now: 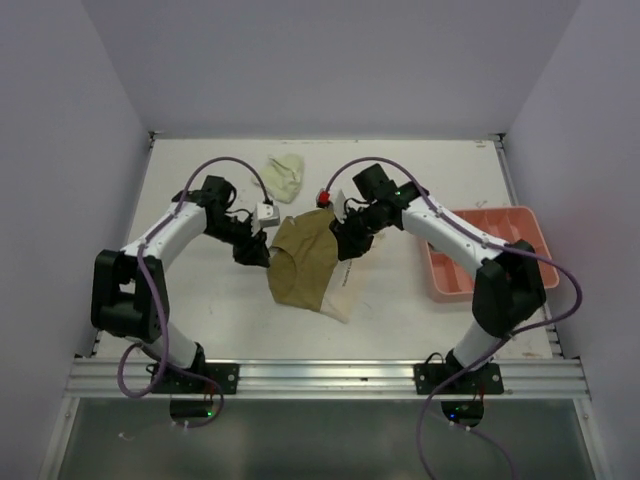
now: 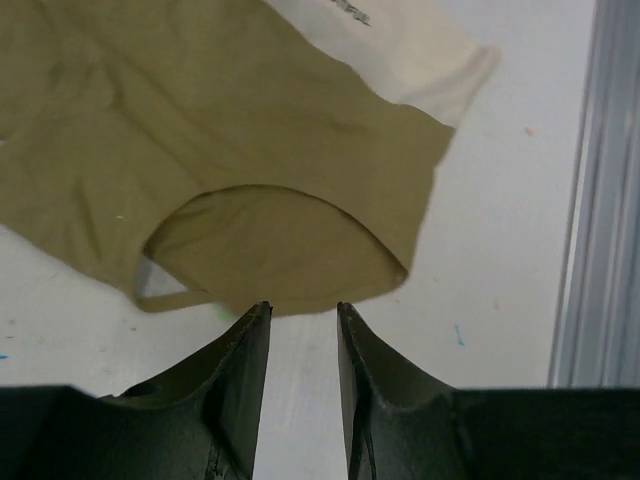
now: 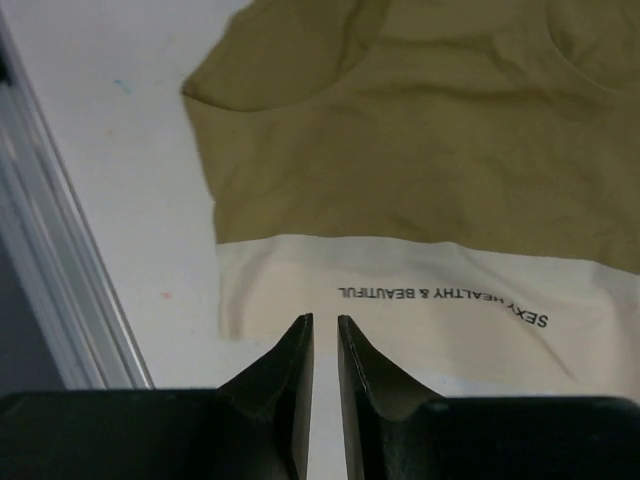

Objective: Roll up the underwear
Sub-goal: Flatten the underwear

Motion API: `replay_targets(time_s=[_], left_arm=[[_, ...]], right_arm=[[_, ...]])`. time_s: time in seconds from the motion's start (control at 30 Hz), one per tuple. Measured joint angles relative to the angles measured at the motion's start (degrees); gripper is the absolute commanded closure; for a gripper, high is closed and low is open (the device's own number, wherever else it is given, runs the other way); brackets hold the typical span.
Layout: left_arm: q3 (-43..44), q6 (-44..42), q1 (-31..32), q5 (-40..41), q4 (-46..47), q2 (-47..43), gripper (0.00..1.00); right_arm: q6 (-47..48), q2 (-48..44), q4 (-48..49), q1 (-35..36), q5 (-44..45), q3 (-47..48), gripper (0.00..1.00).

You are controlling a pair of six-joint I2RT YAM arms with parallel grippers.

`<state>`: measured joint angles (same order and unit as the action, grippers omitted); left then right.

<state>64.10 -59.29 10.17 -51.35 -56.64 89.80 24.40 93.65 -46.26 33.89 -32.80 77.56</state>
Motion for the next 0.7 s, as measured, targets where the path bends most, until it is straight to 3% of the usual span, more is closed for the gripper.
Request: replay_targets(time_s=[0.13, 0.3, 0.7], left_arm=[[-0.07, 15.5, 1.99, 3.8, 14.71, 4.09, 0.66], [1.79, 28.96, 5.38, 6.84, 24.9, 10.62, 0.69], [4.26, 38.23, 4.24, 14.51, 26.75, 20.15, 0.76]], right_arm=[[-5.55, 8.31, 4.39, -1.33, 4.48, 0.66, 0.82], [-9.64, 12.28, 8.07, -1.27, 7.39, 0.52, 0.85], [-19.02, 16.28, 15.39, 2.05, 3.8, -8.63, 0.82]])
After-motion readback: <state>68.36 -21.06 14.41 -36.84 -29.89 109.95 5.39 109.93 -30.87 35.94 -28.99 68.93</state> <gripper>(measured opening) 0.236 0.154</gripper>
